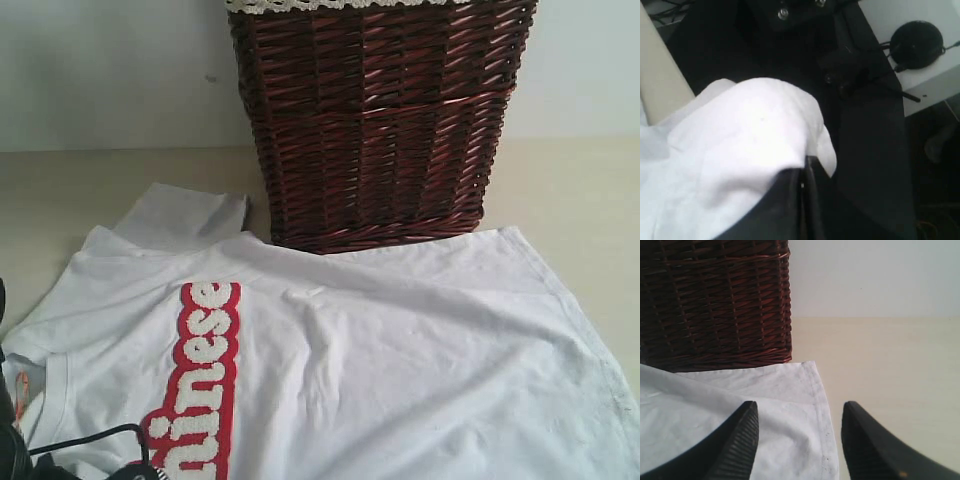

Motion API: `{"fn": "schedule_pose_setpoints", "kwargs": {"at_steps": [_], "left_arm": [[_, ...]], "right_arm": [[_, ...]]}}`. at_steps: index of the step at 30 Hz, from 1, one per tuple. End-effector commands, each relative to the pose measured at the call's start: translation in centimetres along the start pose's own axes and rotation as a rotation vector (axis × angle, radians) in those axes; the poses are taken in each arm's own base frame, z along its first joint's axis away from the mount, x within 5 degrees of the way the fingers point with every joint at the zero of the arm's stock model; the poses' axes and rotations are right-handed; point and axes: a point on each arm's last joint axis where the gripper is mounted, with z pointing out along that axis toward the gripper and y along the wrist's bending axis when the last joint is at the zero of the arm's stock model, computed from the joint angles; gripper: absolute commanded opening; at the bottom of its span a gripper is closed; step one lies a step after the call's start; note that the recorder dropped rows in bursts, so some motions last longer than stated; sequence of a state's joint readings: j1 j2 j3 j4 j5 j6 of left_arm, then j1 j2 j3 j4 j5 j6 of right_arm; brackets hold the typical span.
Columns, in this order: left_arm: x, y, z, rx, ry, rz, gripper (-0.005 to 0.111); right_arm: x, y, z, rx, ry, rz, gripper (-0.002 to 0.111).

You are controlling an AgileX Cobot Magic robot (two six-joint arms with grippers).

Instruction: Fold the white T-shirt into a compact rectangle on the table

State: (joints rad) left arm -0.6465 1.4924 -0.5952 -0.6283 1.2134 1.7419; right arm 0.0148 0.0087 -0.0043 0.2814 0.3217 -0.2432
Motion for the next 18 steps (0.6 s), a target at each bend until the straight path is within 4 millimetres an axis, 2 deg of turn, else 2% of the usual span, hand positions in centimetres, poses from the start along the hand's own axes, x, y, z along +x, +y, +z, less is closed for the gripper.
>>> {"fn": "schedule_pose_setpoints", "kwargs": {"at_steps": [1,9,14,18], "left_arm": [[0.5,0.1,0.3,0.039,0.052,0.049,0.0],[0.6,1.6,0.7,0.083,0.076,0.067,0.0],[-1.2,3.3,0.6,0.078,0.084,0.113,0.0],[-3.3,4.3,0.7,0.06,0.0,0.119,0.0]], "right_arm": [[0.1,0.0,0.1,0.005,-0.003,-0.007,0.051],[0.1,0.0,0.1,0.005,-0.003,-0.007,0.051],[0.1,0.0,0.1,0.005,-0.003,-0.007,0.051],[0.1,0.0,0.1,0.005,-0.003,-0.007,0.051]]}}
